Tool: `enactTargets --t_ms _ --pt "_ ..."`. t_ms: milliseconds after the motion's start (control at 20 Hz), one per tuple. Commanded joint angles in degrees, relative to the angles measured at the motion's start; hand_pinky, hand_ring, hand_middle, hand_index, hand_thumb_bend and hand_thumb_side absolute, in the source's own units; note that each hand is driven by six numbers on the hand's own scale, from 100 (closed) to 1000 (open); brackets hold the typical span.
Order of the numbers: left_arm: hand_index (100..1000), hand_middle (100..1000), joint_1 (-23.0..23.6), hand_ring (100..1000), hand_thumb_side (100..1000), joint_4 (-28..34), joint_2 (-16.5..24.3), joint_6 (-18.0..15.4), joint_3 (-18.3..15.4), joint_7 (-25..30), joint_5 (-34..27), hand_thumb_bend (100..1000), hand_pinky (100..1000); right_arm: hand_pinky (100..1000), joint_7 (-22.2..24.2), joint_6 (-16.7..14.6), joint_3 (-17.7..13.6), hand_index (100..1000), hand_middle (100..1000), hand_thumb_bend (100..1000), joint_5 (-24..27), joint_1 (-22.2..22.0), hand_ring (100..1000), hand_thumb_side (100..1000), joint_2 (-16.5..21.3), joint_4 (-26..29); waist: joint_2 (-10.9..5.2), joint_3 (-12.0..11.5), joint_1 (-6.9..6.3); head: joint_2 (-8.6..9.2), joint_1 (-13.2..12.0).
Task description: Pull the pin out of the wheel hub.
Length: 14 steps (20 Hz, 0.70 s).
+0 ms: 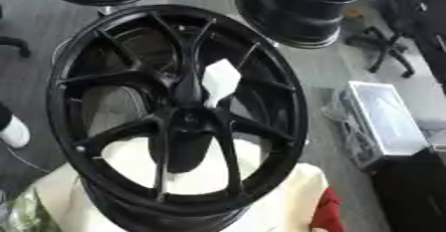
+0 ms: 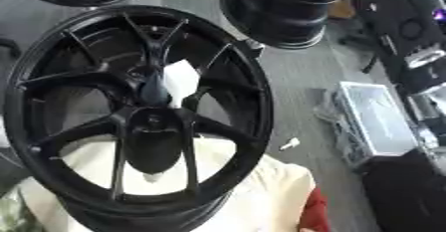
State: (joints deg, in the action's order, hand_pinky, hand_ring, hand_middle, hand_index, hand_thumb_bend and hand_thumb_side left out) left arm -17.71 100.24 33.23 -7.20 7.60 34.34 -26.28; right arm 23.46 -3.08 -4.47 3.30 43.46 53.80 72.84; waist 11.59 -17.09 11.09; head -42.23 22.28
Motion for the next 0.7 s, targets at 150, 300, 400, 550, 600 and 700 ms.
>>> enactTargets --t_ms 150,300,400,550,600,700 --pt "875 855 0.1 944 794 1.0 1.8 -0.4 -1.0 -0.5 -0.3 107 858 583 -5.8 -0.2 -6.0 273 190 100 4.0 -6.9 397 106 10.1 -1.2 -1.25 1.3 -0.59 -0.24 -1.9" --pt "875 855 0.4 945 790 1.2 2.2 -0.6 -1.4 -0.9 -0.5 107 858 583 -10.1 -0.6 -9.6 276 193 100 6.1 -15.8 400 108 13.7 -1.6 -1.05 2.5 -0.64 -0.41 -3.5" --pt "874 855 0.5 945 787 1.4 2.3 -0.6 -1.5 -1.1 -0.6 106 858 587 -13.7 -0.9 -12.6 287 203 100 7.3 -23.1 404 107 14.7 -1.9 -0.91 3.0 -0.75 -0.28 -4.3" --pt "874 855 0.5 945 781 1.7 2.3 -0.8 -1.8 -1.3 -0.9 100 858 615 -19.6 -1.8 -17.8 376 295 100 6.5 -34.0 441 100 12.2 -0.9 -0.5 3.5 -1.03 0.28 -5.5" --pt "874 855 0.5 945 781 1.8 2.3 -0.9 -1.8 -1.3 -1.0 100 858 615 -21.2 -2.1 -19.4 376 295 100 5.5 -36.9 441 100 10.8 0.0 -0.38 3.5 -1.12 0.43 -5.7" --pt "874 855 0.5 945 774 2.0 2.4 -1.1 -2.0 -1.5 -1.1 100 858 704 -22.9 -2.3 -21.9 632 535 126 2.7 -40.8 574 100 7.7 1.5 -0.12 3.7 -1.38 0.62 -6.2"
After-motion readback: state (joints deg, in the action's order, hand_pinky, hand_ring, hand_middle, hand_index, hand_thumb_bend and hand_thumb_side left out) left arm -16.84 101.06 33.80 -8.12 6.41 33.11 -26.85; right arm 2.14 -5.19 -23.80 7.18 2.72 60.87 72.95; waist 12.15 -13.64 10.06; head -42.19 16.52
